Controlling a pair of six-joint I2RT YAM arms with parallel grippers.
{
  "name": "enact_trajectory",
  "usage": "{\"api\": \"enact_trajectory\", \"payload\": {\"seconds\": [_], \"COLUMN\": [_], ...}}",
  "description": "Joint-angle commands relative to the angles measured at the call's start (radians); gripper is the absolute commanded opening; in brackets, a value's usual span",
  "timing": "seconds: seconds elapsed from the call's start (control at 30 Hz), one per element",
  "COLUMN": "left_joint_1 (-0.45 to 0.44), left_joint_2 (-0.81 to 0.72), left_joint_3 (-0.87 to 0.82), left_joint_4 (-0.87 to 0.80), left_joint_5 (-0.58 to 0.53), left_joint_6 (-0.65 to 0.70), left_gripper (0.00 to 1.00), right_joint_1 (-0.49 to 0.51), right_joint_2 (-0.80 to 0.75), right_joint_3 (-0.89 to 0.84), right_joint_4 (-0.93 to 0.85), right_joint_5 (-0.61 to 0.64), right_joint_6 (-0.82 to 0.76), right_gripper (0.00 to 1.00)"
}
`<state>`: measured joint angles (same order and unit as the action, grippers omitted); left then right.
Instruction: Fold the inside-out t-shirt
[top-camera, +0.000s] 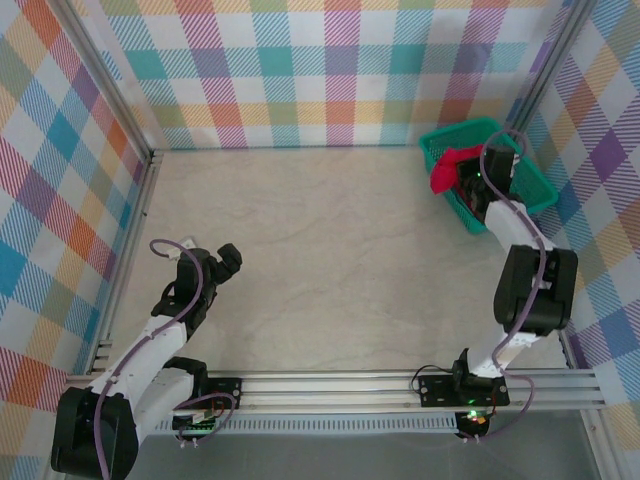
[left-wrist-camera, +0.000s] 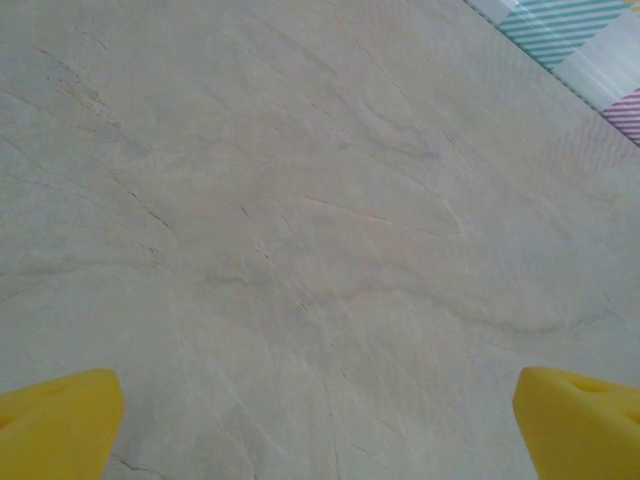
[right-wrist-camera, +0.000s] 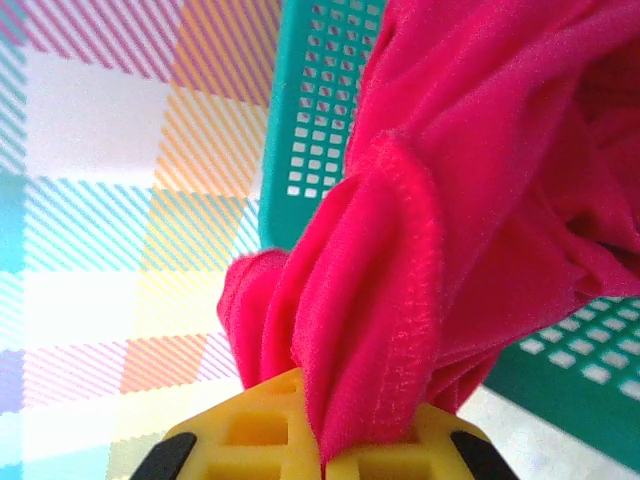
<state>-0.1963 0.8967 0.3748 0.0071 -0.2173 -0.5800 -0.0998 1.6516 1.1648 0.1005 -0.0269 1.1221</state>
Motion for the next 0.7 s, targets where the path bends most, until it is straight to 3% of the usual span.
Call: {"api": "enact_trajectory", "payload": {"seconds": [0.0,0.2,0.53,0.67], "left_joint_1": [-0.006,-0.006,-0.006,-0.006], "left_joint_2": [0.001,0.018,0.049,0.088], "left_joint_3": [0.002,-0.006,0.002,0.028], "left_joint_4": [0.035,0.047,0.061,0.052], "left_joint_5": [0.012,-0.041,-0.013,0.023], "left_joint_6": [-0.012,-0.026,0.006,0.032], "left_gripper": [1.0,1.0,1.0,1.0], "right_joint_1": [0.003,0.035,0.08,0.095], "right_joint_2": [-0.108,-0.356,-0.734,-0.79], "right_joint_3": [-0.103,-0.313,-0.339,-0.295], "right_joint_4": [0.147,0.29,0.1,0.038], "right_joint_5": [-0.045,-0.015,0.096,0.075], "right_joint_6": [0.014,-0.012,-0.157,-0.199], "right_gripper": [0.0,0.0,0.0,0.0]}}
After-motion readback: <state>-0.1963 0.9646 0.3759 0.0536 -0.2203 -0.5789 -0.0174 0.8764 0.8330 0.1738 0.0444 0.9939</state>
